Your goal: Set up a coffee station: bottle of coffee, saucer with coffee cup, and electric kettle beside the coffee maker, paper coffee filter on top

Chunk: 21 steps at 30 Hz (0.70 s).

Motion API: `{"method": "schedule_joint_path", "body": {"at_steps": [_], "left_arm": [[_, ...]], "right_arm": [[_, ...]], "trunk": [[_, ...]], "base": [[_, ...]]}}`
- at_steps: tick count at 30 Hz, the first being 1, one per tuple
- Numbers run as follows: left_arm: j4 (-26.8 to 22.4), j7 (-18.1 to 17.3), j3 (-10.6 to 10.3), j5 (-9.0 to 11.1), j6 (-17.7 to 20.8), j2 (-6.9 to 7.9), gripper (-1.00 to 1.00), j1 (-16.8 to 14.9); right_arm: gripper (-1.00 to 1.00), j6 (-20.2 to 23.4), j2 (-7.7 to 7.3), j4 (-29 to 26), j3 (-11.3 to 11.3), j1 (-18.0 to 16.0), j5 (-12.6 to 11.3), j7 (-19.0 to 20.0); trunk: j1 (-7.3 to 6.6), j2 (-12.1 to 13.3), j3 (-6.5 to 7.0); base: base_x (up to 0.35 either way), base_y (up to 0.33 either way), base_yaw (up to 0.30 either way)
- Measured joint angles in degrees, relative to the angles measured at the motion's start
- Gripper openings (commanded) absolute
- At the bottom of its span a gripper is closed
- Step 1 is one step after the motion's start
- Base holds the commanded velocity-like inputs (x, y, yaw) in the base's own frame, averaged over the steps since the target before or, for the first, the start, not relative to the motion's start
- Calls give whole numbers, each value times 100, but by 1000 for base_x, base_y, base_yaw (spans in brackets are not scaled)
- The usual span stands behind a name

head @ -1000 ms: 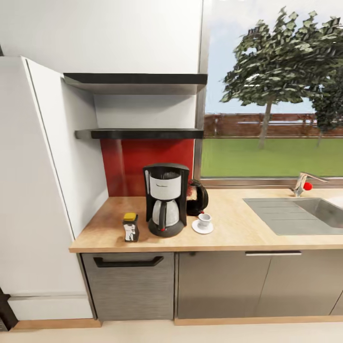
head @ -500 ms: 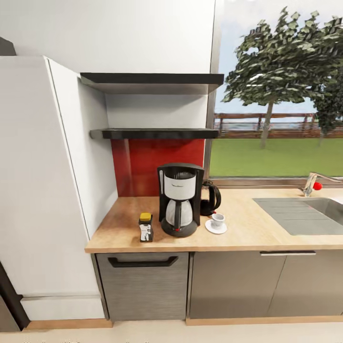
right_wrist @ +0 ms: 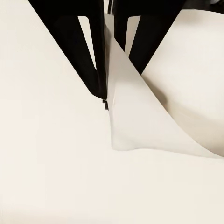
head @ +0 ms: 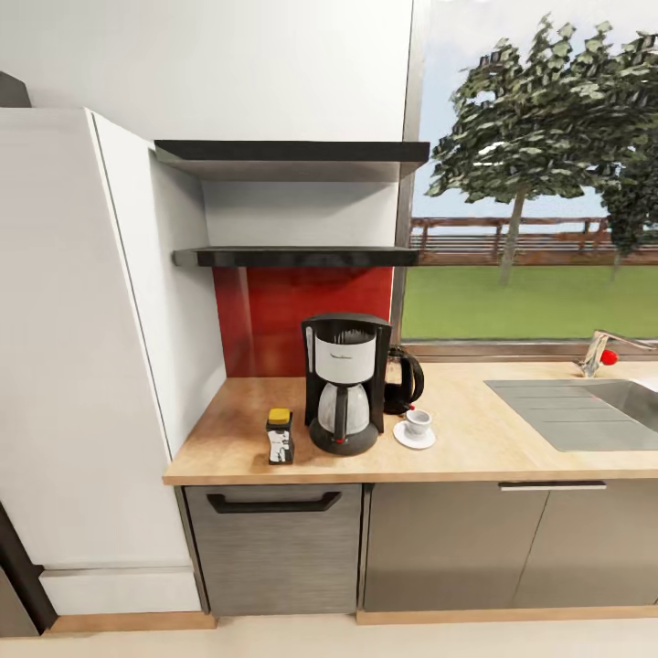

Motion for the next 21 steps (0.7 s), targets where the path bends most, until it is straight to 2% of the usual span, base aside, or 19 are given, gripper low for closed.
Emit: {"method": "schedule_joint_path", "body": {"at_steps": [10, 16, 17, 21], "left_arm": [[146, -7, -13, -18, -34, -2, 100, 0], [195, -2, 25, 42, -85, 57, 100, 0], [294, -1, 36, 32, -92, 69, 100, 0], [311, -2, 30, 40, -91, 77, 100, 0]], "right_arm": [[-100, -73, 0, -2, -11, 9, -47, 11], [-100, -66, 4, -2, -9, 10, -61, 7], [-100, -5, 87, -2, 9, 10, -60, 1], [-100, 0, 109, -2, 4, 10, -63, 0]], "trunk": [[0, 0, 0], [0, 0, 0], [0, 0, 0], [-1, -1, 0]], "base": [[0, 0, 0], [0, 0, 0], [0, 0, 0], [124, 190, 0]]}}
